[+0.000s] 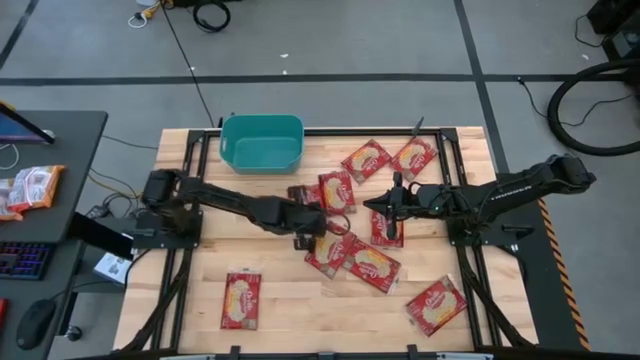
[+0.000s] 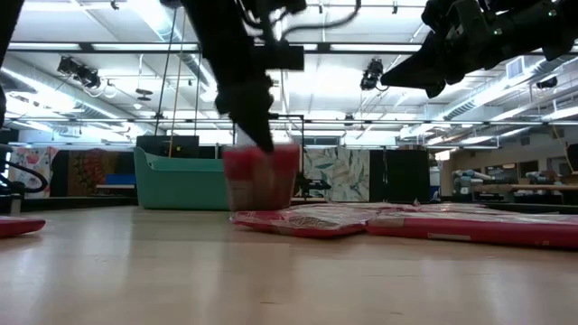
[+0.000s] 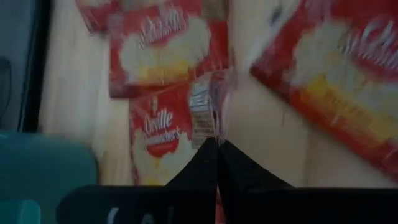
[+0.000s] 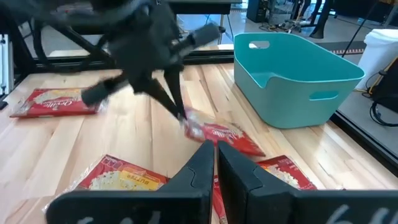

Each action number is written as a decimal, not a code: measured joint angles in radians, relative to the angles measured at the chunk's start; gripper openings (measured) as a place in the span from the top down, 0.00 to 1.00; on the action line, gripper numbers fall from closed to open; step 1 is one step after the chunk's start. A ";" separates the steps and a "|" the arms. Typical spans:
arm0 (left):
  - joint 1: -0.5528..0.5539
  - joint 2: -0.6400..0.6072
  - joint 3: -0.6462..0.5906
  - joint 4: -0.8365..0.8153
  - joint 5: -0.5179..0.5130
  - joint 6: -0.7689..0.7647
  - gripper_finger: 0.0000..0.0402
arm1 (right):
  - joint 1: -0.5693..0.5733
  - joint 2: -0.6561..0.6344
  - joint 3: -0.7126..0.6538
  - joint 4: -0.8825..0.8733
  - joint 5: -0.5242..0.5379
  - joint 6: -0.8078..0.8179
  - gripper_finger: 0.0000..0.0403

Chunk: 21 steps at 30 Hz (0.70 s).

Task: Sort popcorn bags into baskets
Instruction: Put the popcorn bag into the blue bin

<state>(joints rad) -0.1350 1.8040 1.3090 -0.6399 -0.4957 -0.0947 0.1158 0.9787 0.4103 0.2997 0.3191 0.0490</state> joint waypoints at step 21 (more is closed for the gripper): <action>0.067 -0.287 0.001 -0.120 -0.057 -0.030 1.00 | 0.002 0.000 0.000 -0.002 0.000 0.000 0.94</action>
<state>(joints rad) -0.0681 1.5169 1.3098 -0.7596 -0.5524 -0.1251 0.1177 0.9787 0.4103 0.2979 0.3191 0.0486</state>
